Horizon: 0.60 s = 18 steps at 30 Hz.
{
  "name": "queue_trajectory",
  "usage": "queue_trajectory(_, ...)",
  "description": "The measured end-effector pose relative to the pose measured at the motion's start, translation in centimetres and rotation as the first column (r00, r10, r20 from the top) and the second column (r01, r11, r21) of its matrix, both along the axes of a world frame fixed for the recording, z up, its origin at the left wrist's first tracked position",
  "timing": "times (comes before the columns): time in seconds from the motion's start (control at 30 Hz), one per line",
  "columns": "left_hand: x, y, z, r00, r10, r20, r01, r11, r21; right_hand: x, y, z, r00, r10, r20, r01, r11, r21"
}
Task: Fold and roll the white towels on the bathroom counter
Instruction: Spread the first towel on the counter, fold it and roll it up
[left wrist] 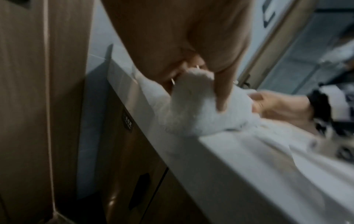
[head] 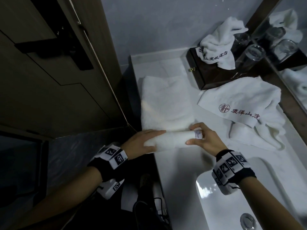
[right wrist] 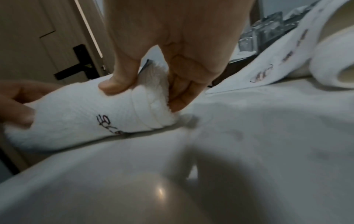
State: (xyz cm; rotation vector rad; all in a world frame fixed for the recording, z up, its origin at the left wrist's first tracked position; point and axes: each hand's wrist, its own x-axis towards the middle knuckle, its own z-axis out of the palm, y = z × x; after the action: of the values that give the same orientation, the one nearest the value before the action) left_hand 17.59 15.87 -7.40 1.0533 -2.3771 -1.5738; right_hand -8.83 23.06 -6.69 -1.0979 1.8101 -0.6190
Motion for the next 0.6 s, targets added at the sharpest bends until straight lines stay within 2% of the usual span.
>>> queue_trajectory(0.07, 0.0, 0.3, 0.0, 1.0, 0.001, -0.031, -0.01, 0.957, -0.288, 0.4, -0.8, -0.4, 0.999, -0.033, -0.007, 0.033, 0.999, 0.003)
queue_trajectory(0.13, -0.3, 0.8, 0.4, 0.998, 0.018, -0.064, -0.045, 0.892, -0.451, 0.9, -1.7, -0.8, 0.997, -0.048, -0.057, 0.049, 0.999, 0.008)
queue_trajectory(0.23, -1.2, 1.5, 0.8, 0.998, 0.002, 0.069, 0.049, 0.678, -0.734, 1.5, -2.9, -1.1, 0.989, -0.064, -0.133, 0.067, 0.998, 0.013)
queue_trajectory(0.27, -1.3, 1.7, 0.6, 0.992, 0.007, 0.129, 0.095, 0.636, -0.766, 1.8, -3.1, -1.2, 0.982, -0.068, -0.176, 0.071, 0.997, 0.008)
queue_trajectory(0.33, -1.5, 1.9, 0.4, 0.98, 0.0, 0.199, 0.159, 0.599, -0.785, 2.4, -3.2, -1.3, 0.944, -0.087, -0.318, 0.074, 0.996, -0.052)
queue_trajectory(0.4, -1.6, 2.0, -0.2, 0.974, 0.015, 0.226, 0.182, 0.539, -0.822, 3.0, -3.0, -1.2, 0.851, -0.15, -0.503, 0.041, 0.974, -0.221)
queue_trajectory(0.47, -1.5, 2.0, -0.6, 0.958, 0.058, 0.282, 0.214, 0.51, -0.833, 3.6, -2.7, -0.8, 0.767, -0.16, -0.621, -0.121, 0.915, -0.385)
queue_trajectory(0.53, -1.5, 1.7, -0.8, 0.94, 0.079, 0.332, 0.257, 0.478, -0.84, 3.7, -2.2, -0.6, 0.702, -0.087, -0.707, -0.358, 0.815, -0.456)
queue_trajectory(0.57, -1.5, 1.6, -0.6, 0.937, 0.069, 0.342, 0.269, 0.481, -0.834, 3.7, -1.9, -0.5, 0.682, -0.067, -0.728, -0.421, 0.778, -0.466)
queue_trajectory(0.6, -1.6, 1.4, -0.6, 0.938, 0.054, 0.344, 0.274, 0.495, -0.824, 3.5, -1.7, -0.4, 0.689, -0.062, -0.722, -0.424, 0.773, -0.472)
